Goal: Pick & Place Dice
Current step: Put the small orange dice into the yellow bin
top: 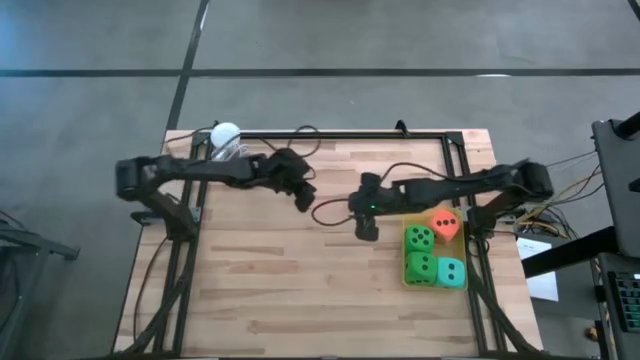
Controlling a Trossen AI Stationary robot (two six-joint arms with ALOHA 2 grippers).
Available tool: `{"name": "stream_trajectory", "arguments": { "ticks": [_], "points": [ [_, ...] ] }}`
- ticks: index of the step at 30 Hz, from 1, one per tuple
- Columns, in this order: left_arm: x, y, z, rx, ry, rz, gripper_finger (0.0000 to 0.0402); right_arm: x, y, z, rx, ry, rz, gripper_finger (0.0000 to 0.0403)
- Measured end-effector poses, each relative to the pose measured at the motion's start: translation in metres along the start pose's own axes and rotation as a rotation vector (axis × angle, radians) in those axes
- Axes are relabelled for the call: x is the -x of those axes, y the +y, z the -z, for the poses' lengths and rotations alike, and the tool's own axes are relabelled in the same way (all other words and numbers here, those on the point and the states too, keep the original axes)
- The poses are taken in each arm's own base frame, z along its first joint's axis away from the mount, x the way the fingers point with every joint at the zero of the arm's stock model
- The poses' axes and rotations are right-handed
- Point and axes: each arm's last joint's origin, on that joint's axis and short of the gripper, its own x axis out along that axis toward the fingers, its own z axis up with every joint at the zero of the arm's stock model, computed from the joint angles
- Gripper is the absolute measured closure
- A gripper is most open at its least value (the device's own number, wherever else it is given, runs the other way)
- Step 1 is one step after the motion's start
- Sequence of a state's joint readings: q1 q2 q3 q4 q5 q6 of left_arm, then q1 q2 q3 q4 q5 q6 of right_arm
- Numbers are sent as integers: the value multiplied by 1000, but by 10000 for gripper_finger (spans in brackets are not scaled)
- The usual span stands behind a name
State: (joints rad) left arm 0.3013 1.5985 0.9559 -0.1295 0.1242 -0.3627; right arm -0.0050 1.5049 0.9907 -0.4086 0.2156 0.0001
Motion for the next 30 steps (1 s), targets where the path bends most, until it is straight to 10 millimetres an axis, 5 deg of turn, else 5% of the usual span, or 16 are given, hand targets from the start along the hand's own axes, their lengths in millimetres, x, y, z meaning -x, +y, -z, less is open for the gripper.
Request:
{"name": "stream_trajectory", "arguments": {
  "ticks": [11, 21, 30],
  "points": [
    [65, 14, 56, -68, -160, 1, 376, -57, -16, -11, -58, -132, -125, 181],
    [79, 16, 67, -93, -200, 13, 376, -103, -39, 0, -114, -119, -168, 181],
    [79, 17, 67, -101, -195, 10, 376, -126, -42, -10, -57, -110, -168, 181]
  ]
}}
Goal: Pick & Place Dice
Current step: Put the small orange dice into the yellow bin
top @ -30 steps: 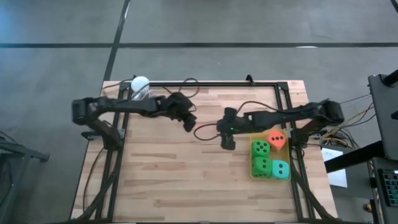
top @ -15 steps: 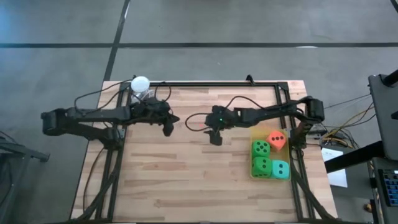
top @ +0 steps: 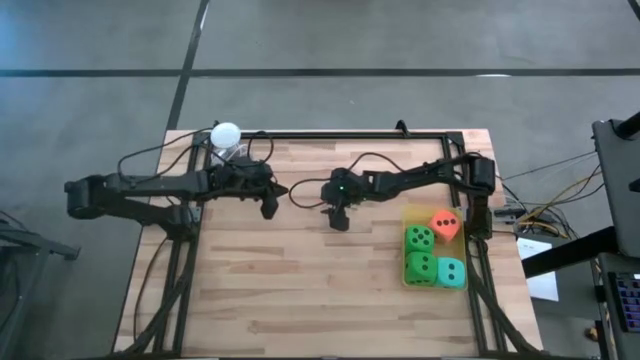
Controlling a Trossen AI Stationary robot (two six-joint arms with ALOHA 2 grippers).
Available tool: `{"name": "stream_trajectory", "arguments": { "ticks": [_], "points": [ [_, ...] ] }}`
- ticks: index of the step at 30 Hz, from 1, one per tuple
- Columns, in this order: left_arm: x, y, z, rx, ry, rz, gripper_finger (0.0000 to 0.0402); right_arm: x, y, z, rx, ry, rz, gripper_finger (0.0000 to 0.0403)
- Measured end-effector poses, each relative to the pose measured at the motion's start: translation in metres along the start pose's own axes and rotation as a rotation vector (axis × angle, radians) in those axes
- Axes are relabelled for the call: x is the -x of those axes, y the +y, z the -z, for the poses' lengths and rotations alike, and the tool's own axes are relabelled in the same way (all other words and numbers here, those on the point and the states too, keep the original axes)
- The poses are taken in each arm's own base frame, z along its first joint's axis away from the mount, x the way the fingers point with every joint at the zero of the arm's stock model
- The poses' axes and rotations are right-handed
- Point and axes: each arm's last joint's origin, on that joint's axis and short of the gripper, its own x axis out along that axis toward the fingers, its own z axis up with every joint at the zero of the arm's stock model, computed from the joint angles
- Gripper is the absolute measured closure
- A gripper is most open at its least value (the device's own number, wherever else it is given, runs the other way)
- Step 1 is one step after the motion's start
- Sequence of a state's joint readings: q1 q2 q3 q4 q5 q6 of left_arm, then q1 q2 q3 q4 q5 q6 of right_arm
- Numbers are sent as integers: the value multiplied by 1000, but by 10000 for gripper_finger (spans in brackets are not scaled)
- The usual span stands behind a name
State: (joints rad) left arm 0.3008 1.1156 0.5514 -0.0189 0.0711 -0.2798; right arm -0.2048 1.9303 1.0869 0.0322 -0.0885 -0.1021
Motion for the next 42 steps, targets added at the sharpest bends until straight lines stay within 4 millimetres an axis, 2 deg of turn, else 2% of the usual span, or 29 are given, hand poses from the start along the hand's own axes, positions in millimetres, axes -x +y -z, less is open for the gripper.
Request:
{"name": "stream_trajectory", "arguments": {
  "ticks": [7, 17, 23, 31, 42],
  "points": [
    [0, 0, 0, -1, 0, 0, 376, -13, -12, 9, -4, 58, 12, 181],
    [0, 0, 0, -3, 0, 0, 376, -14, -24, 13, -3, 69, 14, 181],
    [0, 0, 0, -3, 0, 0, 376, -15, -25, 15, -8, 73, -16, 187],
    [0, 0, 0, -3, 0, -1, 376, -16, -25, 17, -5, 77, -18, 238],
    [0, 0, 0, -2, 1, -1, 376, -16, -25, 17, -14, 78, -11, 342]
  ]
}}
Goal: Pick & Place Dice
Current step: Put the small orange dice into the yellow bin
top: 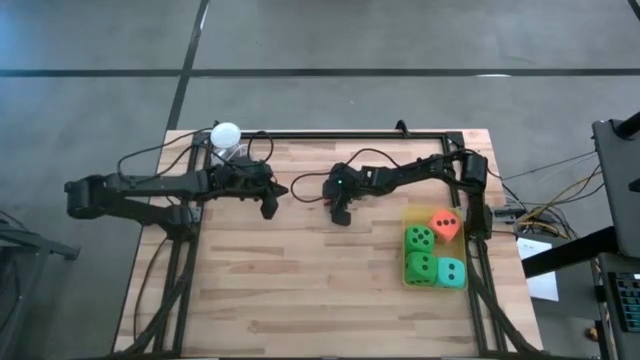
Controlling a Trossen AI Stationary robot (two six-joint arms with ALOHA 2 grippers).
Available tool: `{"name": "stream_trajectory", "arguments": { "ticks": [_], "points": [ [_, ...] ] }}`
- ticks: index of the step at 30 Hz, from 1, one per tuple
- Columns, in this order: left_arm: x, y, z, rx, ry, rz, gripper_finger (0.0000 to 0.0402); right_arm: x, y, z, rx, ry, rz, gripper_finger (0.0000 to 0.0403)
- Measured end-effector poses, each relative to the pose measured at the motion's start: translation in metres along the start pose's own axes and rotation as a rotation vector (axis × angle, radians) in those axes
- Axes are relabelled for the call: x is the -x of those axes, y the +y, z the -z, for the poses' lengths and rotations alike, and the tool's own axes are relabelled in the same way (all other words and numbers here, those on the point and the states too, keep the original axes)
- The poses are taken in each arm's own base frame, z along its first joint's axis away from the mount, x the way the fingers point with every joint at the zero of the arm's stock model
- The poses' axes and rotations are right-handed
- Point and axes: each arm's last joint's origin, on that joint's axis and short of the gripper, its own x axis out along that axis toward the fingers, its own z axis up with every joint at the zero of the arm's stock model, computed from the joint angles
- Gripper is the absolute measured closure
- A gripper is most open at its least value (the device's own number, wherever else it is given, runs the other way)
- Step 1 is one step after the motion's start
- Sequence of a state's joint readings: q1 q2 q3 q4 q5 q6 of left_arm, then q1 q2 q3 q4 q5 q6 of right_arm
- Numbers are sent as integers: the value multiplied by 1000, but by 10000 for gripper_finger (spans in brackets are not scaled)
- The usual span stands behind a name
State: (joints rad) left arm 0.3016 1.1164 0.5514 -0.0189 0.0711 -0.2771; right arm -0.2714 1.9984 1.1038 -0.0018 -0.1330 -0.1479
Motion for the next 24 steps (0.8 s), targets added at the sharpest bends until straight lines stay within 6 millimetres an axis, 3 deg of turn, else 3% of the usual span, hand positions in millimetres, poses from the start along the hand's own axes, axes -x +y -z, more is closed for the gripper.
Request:
{"name": "stream_trajectory", "arguments": {
  "ticks": [3, 14, 19, 24],
  "points": [
    [0, 0, 0, 3, 0, 0, 376, 0, 0, 0, -14, -1, 1, 365],
    [0, 0, 0, 3, 0, 0, 376, 4, 1, 2, -84, 37, -10, 366],
    [0, 0, 0, 2, 3, -1, 376, 22, 9, -1, -98, 88, -22, 366],
    [0, 0, 1, 3, 7, -2, 376, 53, 19, -9, -123, 117, -34, 366]
  ]
}}
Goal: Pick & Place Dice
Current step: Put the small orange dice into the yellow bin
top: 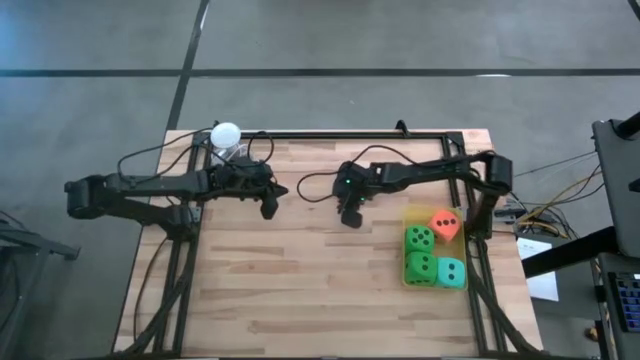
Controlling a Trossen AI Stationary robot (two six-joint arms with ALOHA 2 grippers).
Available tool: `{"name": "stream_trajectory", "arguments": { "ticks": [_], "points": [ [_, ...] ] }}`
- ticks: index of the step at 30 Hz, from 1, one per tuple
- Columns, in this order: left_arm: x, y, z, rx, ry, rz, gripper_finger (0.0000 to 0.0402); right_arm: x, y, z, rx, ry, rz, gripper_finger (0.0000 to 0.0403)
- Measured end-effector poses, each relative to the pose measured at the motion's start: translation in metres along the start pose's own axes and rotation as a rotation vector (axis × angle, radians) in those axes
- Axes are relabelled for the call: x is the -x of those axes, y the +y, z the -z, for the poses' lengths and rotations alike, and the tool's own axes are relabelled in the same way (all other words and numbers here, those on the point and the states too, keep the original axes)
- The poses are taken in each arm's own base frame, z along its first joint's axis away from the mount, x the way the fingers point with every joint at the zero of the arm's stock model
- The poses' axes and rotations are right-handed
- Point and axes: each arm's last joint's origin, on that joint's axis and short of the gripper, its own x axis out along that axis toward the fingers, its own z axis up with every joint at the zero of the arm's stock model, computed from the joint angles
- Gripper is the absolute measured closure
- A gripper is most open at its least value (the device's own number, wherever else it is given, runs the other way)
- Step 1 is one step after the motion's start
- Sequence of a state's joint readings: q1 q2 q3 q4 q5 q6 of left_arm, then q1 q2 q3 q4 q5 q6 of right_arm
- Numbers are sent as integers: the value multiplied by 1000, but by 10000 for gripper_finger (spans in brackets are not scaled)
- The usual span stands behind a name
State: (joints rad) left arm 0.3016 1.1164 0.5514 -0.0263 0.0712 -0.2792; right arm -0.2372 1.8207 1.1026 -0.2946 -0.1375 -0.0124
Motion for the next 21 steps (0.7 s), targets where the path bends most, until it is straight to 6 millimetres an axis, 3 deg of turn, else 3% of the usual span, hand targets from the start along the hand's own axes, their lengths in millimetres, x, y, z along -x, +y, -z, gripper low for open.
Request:
{"name": "stream_trajectory", "arguments": {
  "ticks": [6, 12, 21],
  "points": [
    [0, 0, 0, -1, 1, 0, 376, 43, 16, 3, -47, 48, -2, 366],
    [0, 0, 0, -3, 4, -1, 376, 85, 27, 18, -112, 118, 73, 366],
    [0, 0, 1, -18, 15, -4, 376, 132, 38, 64, -296, 242, 167, 366]
  ]
}}
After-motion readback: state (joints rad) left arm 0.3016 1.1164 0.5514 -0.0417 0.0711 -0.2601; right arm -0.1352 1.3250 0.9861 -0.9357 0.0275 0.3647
